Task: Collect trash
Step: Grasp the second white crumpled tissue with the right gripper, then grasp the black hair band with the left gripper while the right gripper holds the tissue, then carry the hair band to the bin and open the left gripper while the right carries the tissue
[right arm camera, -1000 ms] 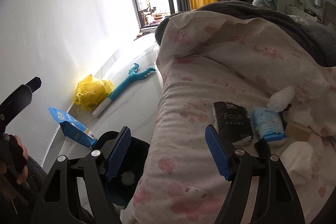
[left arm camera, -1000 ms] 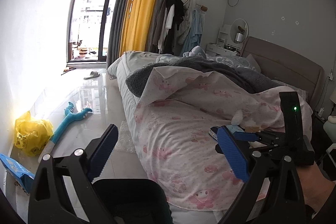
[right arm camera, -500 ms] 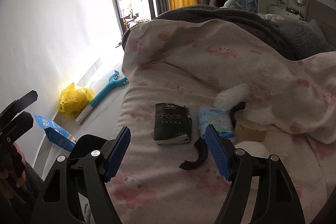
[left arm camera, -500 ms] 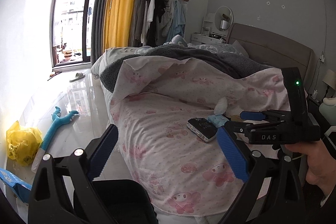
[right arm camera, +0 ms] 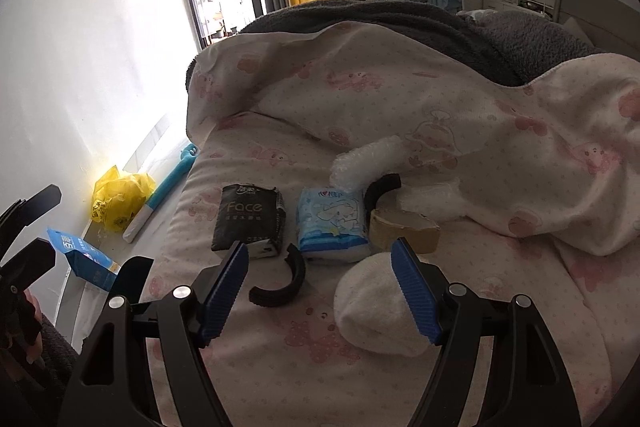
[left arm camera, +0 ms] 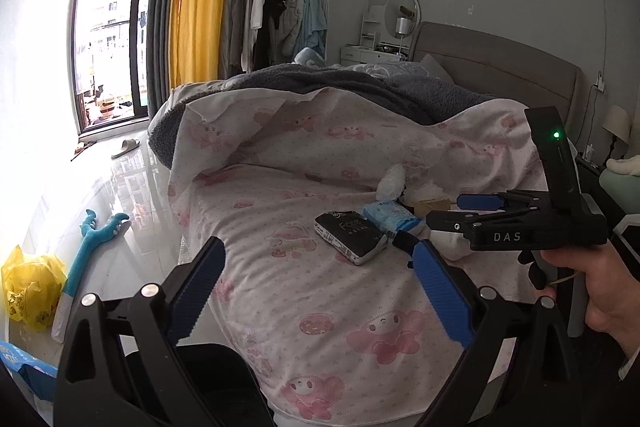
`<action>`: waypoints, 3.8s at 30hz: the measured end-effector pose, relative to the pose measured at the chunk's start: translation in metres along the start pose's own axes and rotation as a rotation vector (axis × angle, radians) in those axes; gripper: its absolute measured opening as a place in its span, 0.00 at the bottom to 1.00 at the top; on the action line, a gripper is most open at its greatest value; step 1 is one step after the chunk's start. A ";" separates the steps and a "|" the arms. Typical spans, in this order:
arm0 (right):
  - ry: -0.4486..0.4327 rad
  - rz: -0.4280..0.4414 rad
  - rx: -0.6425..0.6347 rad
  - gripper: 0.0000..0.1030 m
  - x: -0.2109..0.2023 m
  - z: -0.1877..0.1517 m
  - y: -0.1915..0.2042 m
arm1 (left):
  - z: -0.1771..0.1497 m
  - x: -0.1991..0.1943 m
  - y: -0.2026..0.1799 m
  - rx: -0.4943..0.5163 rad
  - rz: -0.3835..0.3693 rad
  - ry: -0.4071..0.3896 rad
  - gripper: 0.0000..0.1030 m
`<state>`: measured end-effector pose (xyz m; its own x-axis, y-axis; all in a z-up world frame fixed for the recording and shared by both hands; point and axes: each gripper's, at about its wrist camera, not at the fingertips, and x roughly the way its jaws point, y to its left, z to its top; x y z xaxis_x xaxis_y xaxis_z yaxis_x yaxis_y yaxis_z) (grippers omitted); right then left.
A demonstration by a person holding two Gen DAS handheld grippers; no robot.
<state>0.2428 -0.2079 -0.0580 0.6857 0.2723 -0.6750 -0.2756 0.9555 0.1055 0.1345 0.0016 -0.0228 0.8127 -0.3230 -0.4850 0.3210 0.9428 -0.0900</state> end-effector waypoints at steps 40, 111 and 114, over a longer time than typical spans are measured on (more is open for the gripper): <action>0.001 0.165 0.166 0.38 -0.023 -0.022 -0.090 | -0.010 0.094 -0.088 0.061 -0.135 0.125 0.78; -0.063 0.290 0.024 0.38 -0.032 0.023 0.038 | -0.020 0.065 0.027 -0.051 0.005 0.218 0.24; -0.054 0.296 -0.009 0.38 -0.027 0.027 0.060 | -0.028 0.059 0.045 -0.067 0.032 0.237 0.24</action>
<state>0.2260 -0.1546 -0.0137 0.6091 0.5450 -0.5762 -0.4748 0.8325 0.2855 0.1832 0.0275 -0.0799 0.6825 -0.2724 -0.6782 0.2577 0.9580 -0.1254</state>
